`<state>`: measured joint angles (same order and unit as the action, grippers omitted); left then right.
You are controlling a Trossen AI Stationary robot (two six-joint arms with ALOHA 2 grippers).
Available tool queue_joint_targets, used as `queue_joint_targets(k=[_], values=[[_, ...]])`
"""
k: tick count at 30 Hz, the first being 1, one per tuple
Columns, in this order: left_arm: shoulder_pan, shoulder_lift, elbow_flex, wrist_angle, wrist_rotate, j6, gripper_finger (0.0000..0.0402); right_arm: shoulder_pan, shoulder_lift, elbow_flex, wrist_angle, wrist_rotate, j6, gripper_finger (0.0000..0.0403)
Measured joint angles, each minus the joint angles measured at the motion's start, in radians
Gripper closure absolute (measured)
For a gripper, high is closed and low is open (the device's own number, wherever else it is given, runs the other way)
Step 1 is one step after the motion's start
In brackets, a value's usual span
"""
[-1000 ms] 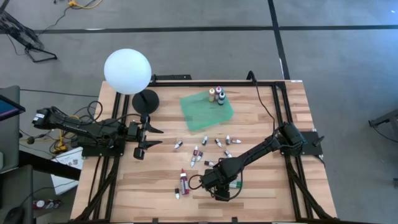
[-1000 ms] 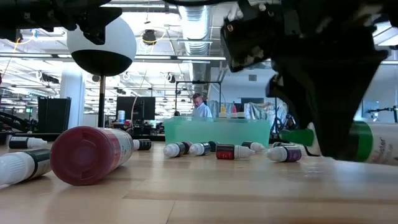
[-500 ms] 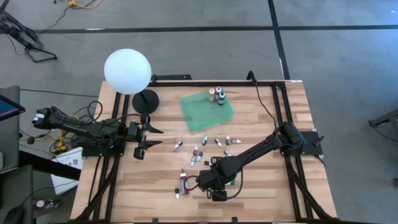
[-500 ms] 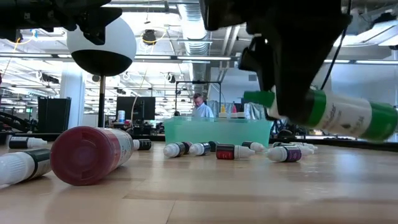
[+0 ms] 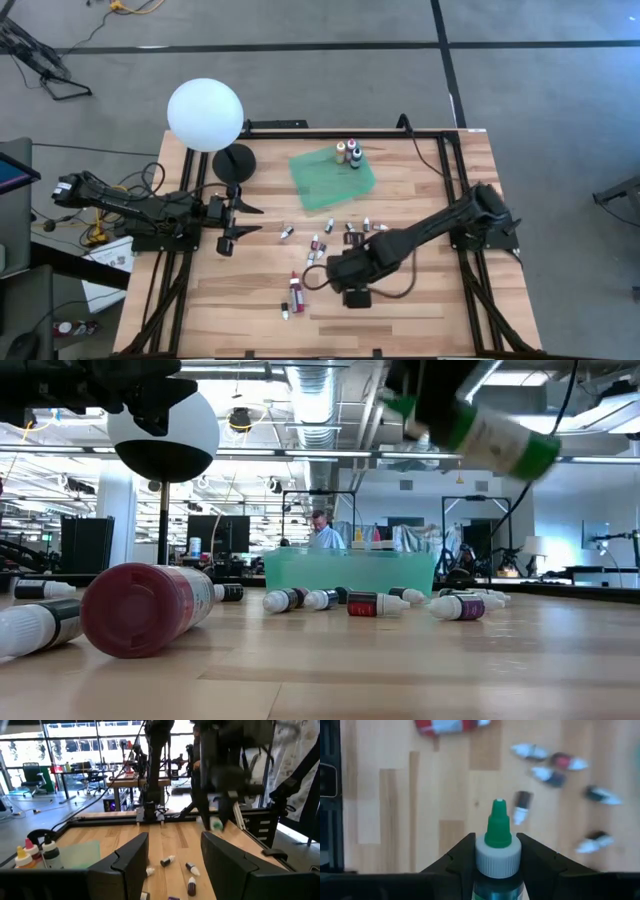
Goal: Pick & Place food coloring
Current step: Put the green food coloring bottle into the green bin
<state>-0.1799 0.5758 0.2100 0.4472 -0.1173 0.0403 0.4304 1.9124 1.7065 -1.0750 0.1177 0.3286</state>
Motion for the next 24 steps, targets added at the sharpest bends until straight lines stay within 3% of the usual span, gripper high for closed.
queue_joint_targets(k=[15,24], values=[[0.000,0.000,0.000,-0.076,0.001,-0.086,0.0225,0.122,-0.302,-0.001,-0.151,0.387,0.052,0.0279],[0.000,0.000,0.000,-0.083,0.008,-0.116,0.0225,0.226,-0.475,-0.172,-0.167,0.614,0.172,0.0280]])
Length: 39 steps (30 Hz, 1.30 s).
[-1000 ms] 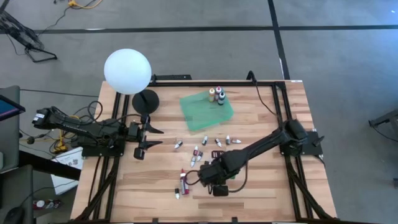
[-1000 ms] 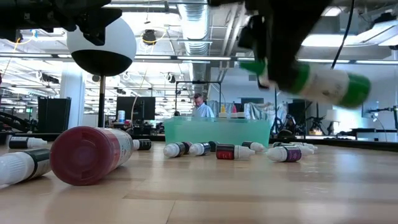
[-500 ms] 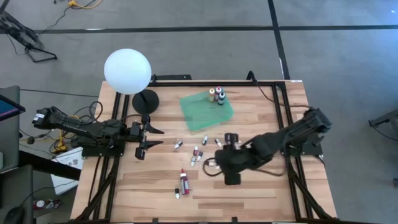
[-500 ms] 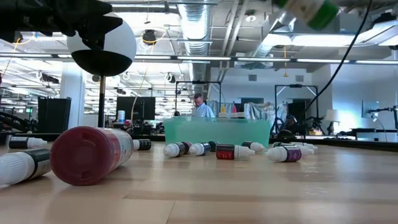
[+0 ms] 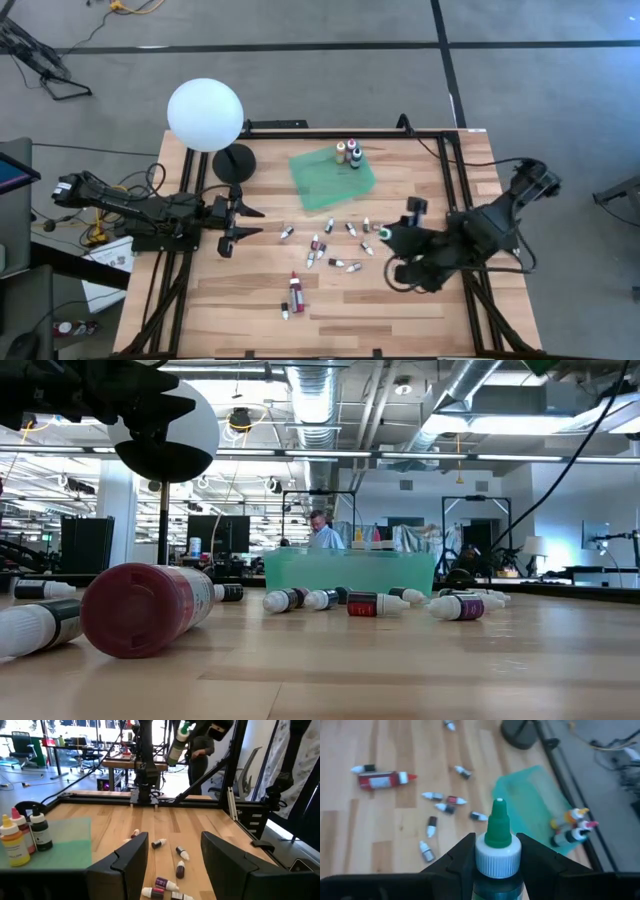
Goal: Pick & Place food coloring
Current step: Put the green food coloring bottle into the green bin
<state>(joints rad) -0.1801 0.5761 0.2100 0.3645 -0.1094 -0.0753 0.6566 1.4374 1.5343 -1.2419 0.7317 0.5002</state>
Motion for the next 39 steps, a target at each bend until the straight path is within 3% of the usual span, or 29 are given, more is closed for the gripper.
queue_joint_targets(k=[18,27,33,39], values=[[0.000,0.000,0.000,0.000,-0.016,0.000,0.0225,0.199,-0.442,-0.673,0.071,0.469,0.541,0.0279],[0.000,0.000,0.000,0.000,-0.036,0.001,0.0225,0.198,-0.520,-0.881,0.304,0.599,0.540,0.0278],[0.000,0.000,0.000,0.001,-0.037,0.001,0.0225,0.198,-0.514,-0.943,0.438,0.608,0.538,0.0278],[0.000,0.000,0.000,0.005,-0.037,0.002,0.0225,0.190,-0.478,-0.954,0.678,0.570,0.338,0.0278]])
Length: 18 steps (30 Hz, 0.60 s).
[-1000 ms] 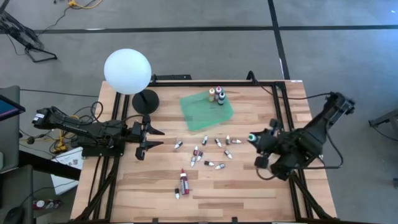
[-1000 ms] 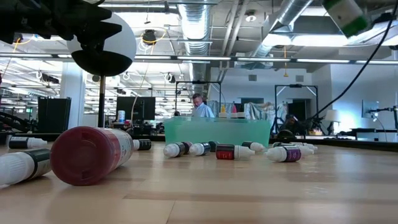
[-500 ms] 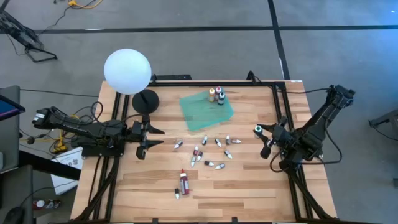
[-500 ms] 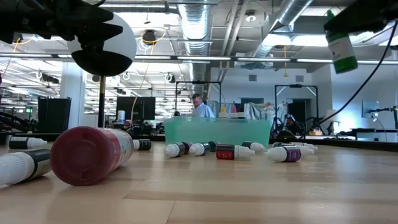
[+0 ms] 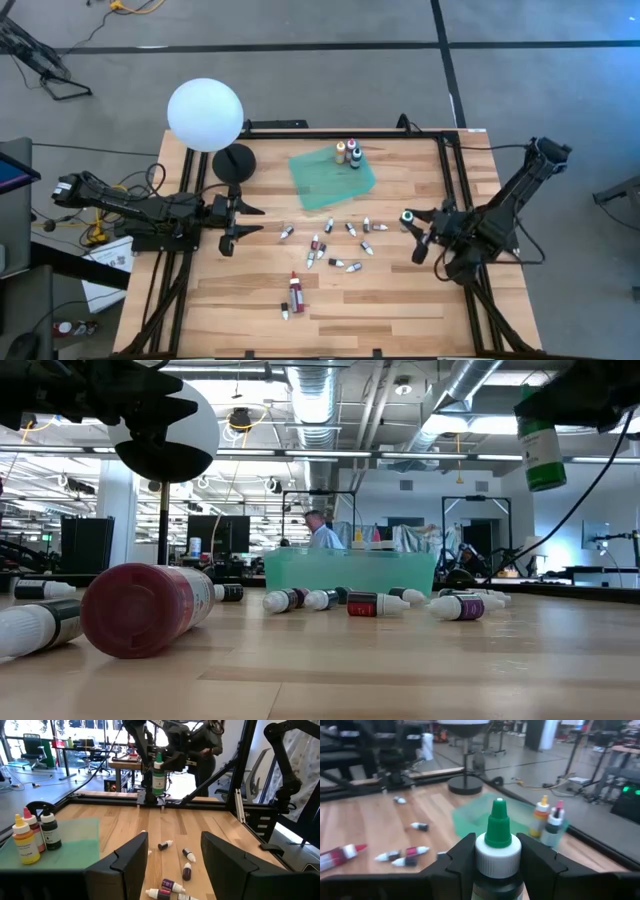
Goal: Pick & Place food coloring
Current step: Put the green food coloring bottle into the green bin
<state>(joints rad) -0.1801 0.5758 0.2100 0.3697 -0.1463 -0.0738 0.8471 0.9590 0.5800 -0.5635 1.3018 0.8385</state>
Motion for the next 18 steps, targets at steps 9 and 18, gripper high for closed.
queue_joint_targets(k=[9,18], values=[[0.000,0.000,0.000,0.006,0.003,0.000,0.0225,-0.145,0.046,0.000,0.393,-0.192,-0.436,0.0278],[0.000,0.000,0.000,0.006,0.008,0.000,0.0225,-0.428,0.101,0.000,0.659,-0.524,-0.771,0.0278]])
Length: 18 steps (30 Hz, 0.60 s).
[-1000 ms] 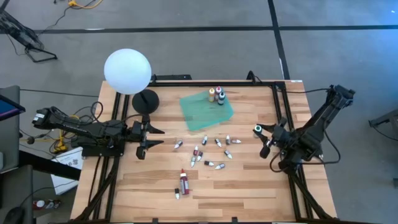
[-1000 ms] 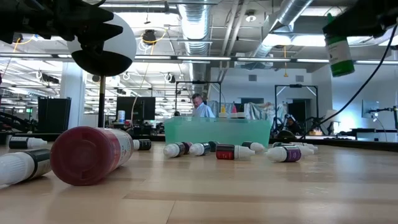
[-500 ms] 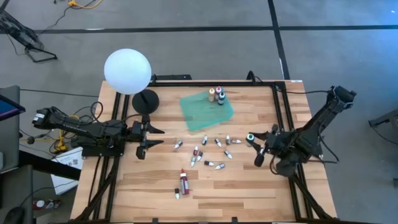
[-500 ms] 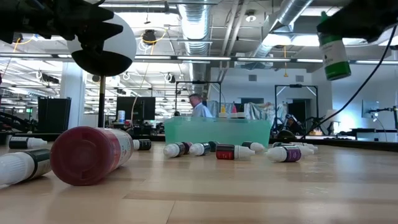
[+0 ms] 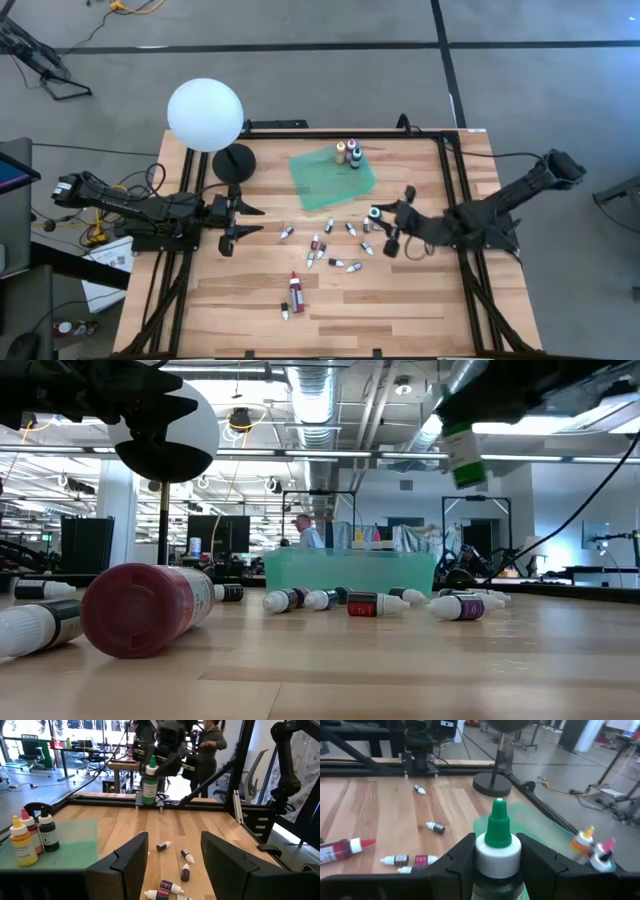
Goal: Pick & Place food coloring
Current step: Put the green food coloring bottle into the green bin
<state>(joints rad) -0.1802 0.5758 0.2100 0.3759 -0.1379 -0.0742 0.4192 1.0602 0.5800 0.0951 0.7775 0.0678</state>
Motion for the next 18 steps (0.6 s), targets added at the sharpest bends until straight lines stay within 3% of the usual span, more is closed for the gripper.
queue_joint_targets(k=[11,18], values=[[0.000,0.000,0.000,-0.002,0.001,0.000,0.0225,-0.353,0.026,-0.015,0.202,-0.379,-0.198,0.0278],[0.000,0.000,0.000,-0.004,0.000,0.000,0.0225,-0.546,0.038,-0.198,0.606,-0.570,-0.203,0.0279]])
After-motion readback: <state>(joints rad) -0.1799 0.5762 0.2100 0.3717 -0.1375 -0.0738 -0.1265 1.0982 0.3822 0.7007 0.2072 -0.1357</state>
